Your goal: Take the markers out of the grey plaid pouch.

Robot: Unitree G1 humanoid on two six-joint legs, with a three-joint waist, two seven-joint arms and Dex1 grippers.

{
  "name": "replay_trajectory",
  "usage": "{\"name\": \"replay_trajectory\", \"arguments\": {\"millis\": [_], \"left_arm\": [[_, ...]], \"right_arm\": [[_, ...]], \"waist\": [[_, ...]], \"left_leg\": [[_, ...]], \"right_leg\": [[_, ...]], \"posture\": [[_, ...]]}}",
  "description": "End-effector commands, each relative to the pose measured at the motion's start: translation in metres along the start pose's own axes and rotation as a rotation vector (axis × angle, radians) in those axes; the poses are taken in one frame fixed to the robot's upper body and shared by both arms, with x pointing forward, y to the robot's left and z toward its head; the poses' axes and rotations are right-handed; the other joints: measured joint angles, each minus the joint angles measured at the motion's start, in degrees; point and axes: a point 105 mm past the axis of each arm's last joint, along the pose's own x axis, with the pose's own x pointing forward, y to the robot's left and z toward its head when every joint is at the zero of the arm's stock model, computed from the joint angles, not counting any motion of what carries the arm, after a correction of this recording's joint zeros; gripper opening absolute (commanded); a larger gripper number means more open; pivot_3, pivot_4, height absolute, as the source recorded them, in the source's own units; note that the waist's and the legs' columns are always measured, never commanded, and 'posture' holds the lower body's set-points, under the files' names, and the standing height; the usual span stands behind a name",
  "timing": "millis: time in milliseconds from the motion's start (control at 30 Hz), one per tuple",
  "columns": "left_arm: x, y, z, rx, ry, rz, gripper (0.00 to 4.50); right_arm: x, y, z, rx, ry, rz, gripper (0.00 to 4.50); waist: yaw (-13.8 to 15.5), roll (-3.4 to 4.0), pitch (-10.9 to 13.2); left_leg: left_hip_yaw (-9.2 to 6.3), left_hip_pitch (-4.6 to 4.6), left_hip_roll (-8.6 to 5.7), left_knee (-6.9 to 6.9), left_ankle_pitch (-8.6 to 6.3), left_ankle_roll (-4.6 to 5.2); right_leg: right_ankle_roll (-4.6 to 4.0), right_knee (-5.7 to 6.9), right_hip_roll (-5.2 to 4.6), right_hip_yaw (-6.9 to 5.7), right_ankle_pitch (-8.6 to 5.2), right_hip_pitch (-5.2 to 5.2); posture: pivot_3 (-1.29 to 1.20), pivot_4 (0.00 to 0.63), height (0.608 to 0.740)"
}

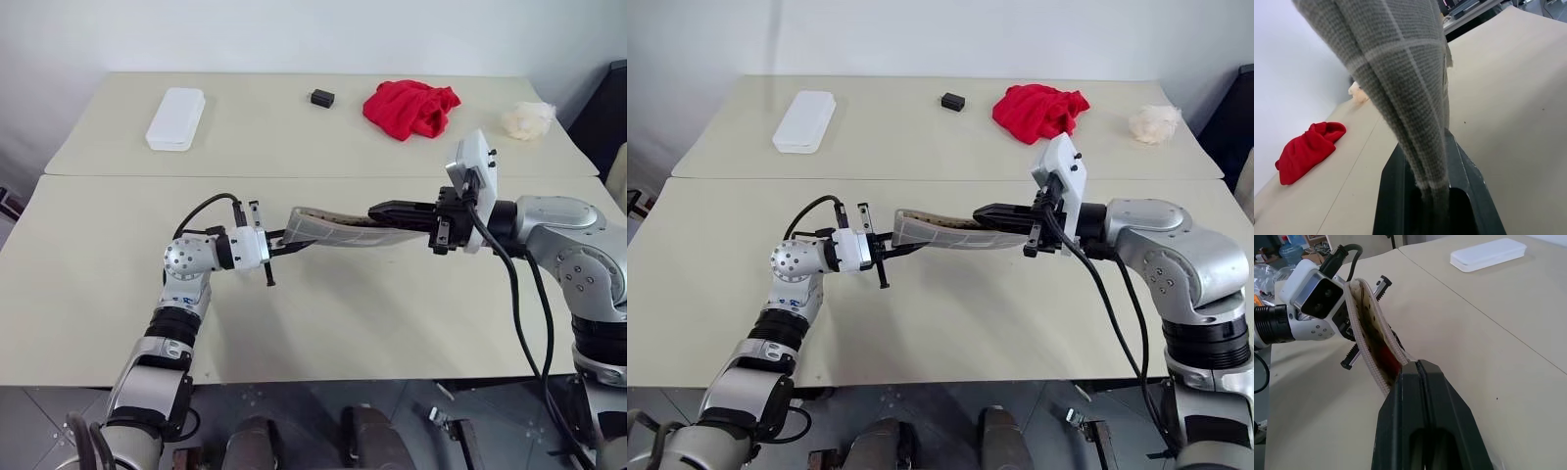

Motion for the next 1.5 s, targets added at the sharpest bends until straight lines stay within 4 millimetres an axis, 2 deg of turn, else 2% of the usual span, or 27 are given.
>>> {"name": "replay_trajectory", "arguments": {"millis": [33,167,300,500,600,800,900,1133,1367,1500], "left_arm": [[0.002,0.003,0.005,0.022,-0.018,0.018,0.0],[0.002,0.003,0.005,0.011,-0.015,0.019,0.0],[0.002,0.003,0.006,0.002,-0.015,0.018,0.0],[0.002,0.003,0.007,0.005,-0.018,0.016,0.0],[0.004,0.002,0.015,0.092,-0.038,-0.015,0.0],[0.005,-0.001,0.014,0.125,-0.054,0.004,0.0],[0.008,-0.006,0.014,0.123,-0.063,0.012,0.0],[0.011,-0.01,0.013,0.095,-0.069,0.021,0.0],[0.013,-0.008,0.011,0.035,-0.073,0.052,0.0],[0.014,-0.009,0.013,0.029,-0.075,0.043,0.0]], "right_arm": [[-0.001,0.008,0.003,-0.072,0.006,0.026,0.01],[0.0,0.01,-0.002,-0.121,0.014,0.043,0.01],[-0.002,0.004,-0.027,-0.251,0.144,0.03,0.01],[-0.004,0.0,-0.04,-0.315,0.198,0.039,0.01],[-0.009,-0.016,-0.052,-0.29,0.291,-0.038,0.01],[-0.006,-0.016,-0.05,-0.411,0.294,-0.057,0.01],[0.0,-0.011,-0.048,-0.417,0.276,-0.07,0.55],[0.009,-0.009,-0.048,-0.495,0.254,-0.128,2.78],[0.021,-0.021,-0.05,-0.508,0.259,-0.261,2.78],[0.028,-0.022,-0.064,-0.511,0.318,-0.285,2.78]], "waist": [[-0.05,0.0,0.0],[-0.06,0.0,0.0],[0.01,0.0,0.0],[-0.07,0.0,0.0],[-0.09,0.0,0.0],[-0.07,0.0,0.0],[-0.07,0.0,0.0],[-0.06,0.0,0.0],[-0.11,0.0,0.0],[-0.12,0.0,0.0]], "left_leg": [[0.0,0.0,0.0,0.0,0.0,0.0],[0.0,0.0,0.0,0.0,0.0,0.0],[0.0,0.0,0.0,0.01,0.0,0.0],[0.01,0.02,-0.01,0.01,0.0,0.0],[0.01,0.02,-0.01,0.02,0.0,0.0],[0.01,0.02,0.0,0.02,0.0,0.0],[0.01,0.03,0.0,0.02,0.0,0.0],[0.01,0.02,0.0,0.02,0.0,0.0],[0.01,0.03,0.0,0.02,0.0,0.0],[0.01,0.03,0.0,0.02,0.0,0.0]], "right_leg": [[0.0,-0.01,0.0,0.0,0.0,0.0],[0.0,0.01,0.01,0.0,0.0,0.0],[0.0,-0.01,0.01,-0.01,0.0,0.01],[0.0,-0.02,0.01,-0.01,0.0,0.02],[0.0,-0.01,0.01,-0.01,0.0,0.02],[0.0,-0.02,0.01,-0.01,0.0,0.02],[0.0,-0.01,0.01,-0.01,0.0,0.02],[0.0,-0.01,0.01,-0.01,0.0,0.02],[0.0,0.03,0.01,-0.01,0.0,0.02],[0.0,0.03,0.01,-0.01,0.0,0.02]], "posture": [[0.0,0.15,0.74],[0.0,0.15,0.74],[0.0,0.15,0.74],[0.0,0.15,0.74],[0.0,0.15,0.74],[0.0,0.15,0.74],[0.0,0.15,0.74],[0.0,0.15,0.74],[0.0,0.15,0.74],[0.0,0.15,0.74]]}}
